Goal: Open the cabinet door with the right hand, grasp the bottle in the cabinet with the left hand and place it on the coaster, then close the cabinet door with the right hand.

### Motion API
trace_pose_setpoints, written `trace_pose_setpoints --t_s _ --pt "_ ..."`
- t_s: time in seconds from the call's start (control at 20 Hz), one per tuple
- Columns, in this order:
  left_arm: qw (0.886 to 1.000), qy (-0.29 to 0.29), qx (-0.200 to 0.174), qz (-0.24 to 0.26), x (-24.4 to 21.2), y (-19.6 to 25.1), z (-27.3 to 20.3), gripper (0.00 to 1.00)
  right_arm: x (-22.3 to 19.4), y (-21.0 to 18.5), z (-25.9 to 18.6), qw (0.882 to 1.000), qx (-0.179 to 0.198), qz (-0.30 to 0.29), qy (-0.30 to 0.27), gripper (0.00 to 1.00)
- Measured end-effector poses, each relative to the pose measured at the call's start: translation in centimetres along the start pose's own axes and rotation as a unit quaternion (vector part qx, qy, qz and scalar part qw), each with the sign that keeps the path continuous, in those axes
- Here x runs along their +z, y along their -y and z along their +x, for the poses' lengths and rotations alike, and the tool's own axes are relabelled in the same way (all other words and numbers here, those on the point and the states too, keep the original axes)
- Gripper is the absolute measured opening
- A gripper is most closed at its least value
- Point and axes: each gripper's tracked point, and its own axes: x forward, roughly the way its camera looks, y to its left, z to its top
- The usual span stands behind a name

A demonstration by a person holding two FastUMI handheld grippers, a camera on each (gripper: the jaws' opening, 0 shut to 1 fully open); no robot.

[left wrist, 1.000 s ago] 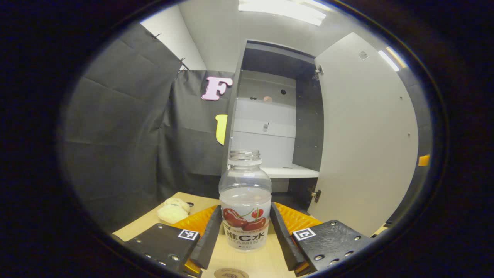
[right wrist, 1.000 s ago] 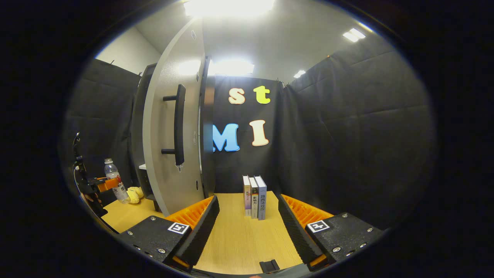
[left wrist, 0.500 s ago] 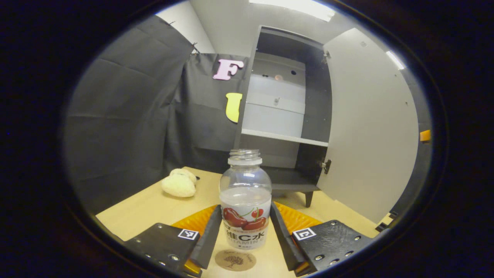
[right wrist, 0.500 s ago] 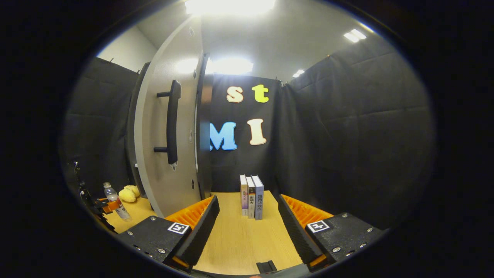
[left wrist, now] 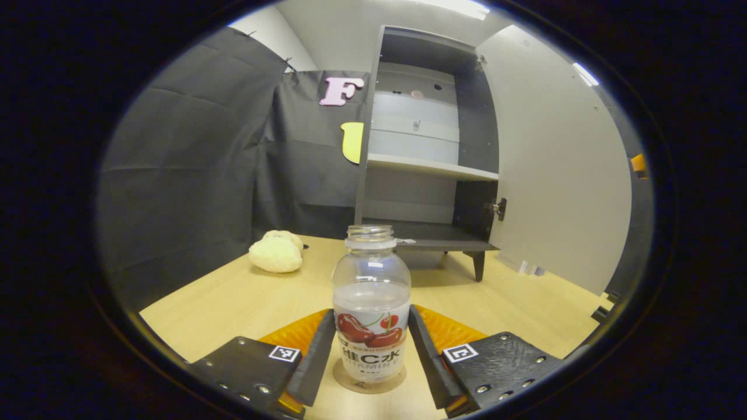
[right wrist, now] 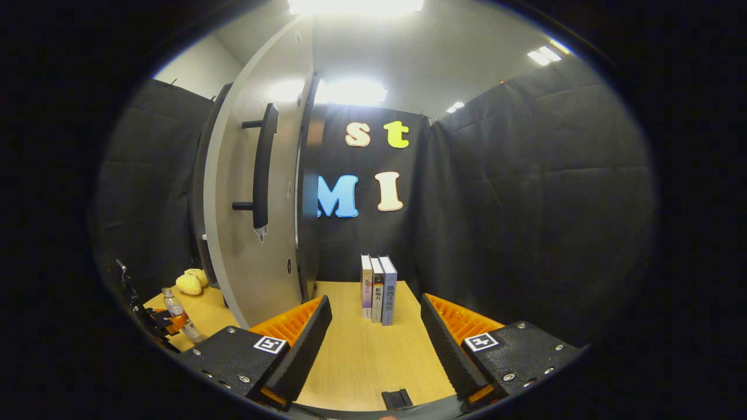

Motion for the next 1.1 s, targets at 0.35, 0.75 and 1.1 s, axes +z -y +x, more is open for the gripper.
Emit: trace_pose_setpoints --t_s 0.35,0.75,1.1 --pt "1.000 0.010 0.015 0.006 -1.7 0.0 -0.7 0.75 -0.4 0.0 0.3 1.000 0.000 -0.004 -0.006 0.95" --pt "0.999 0.006 0.023 0.038 0.9 0.6 -2.5 0.90 0.5 -0.1 1.1 1.000 0.010 0.016 0.001 0.95" --pt "0.998 0.037 0.023 0.042 7.3 2.0 -4.7 0.90 2.2 -0.6 2.7 0.999 0.023 0.034 0.015 0.95"
